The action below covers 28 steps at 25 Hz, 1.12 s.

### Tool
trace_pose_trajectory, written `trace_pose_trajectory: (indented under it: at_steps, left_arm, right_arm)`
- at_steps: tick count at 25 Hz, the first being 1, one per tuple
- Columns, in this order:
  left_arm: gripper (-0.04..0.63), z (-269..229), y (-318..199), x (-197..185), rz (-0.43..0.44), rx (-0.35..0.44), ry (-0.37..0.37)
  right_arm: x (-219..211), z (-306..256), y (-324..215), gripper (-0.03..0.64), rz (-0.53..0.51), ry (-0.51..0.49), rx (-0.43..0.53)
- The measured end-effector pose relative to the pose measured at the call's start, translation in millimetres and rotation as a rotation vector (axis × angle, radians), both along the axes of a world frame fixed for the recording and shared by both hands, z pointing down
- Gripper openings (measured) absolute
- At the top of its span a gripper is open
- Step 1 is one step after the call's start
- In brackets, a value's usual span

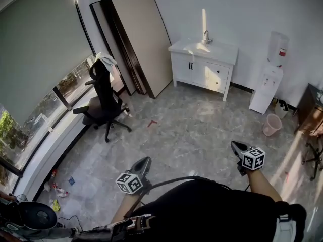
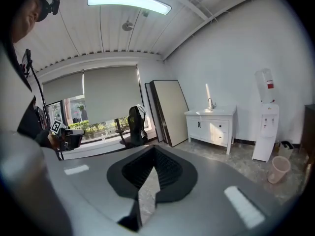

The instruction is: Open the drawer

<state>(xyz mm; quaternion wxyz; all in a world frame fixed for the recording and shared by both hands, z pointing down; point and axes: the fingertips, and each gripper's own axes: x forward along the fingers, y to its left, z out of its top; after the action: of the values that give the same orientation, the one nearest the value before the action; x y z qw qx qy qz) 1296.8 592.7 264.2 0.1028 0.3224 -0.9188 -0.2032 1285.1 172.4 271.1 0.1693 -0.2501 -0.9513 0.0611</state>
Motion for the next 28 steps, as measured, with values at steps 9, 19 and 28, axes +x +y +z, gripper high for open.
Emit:
trace_pose_trajectory:
  at_steps: [9,19,28]
  left_arm:
    - [0.0,15,38,-49,-0.084,0.006,0.032]
    - [0.0,1,5,-136,-0.22,0.006,0.015]
    - [0.0,-7,-74,-218,-0.276,0.0,0.025]
  right_arm:
    - [-85,15,36,0.002,-0.078,0.041,0.009]
    - [-220,24,9,0.002,-0.199,0.048,-0.012]
    - [-340,10,-47,0.002,-0.281,0.01,-0.03]
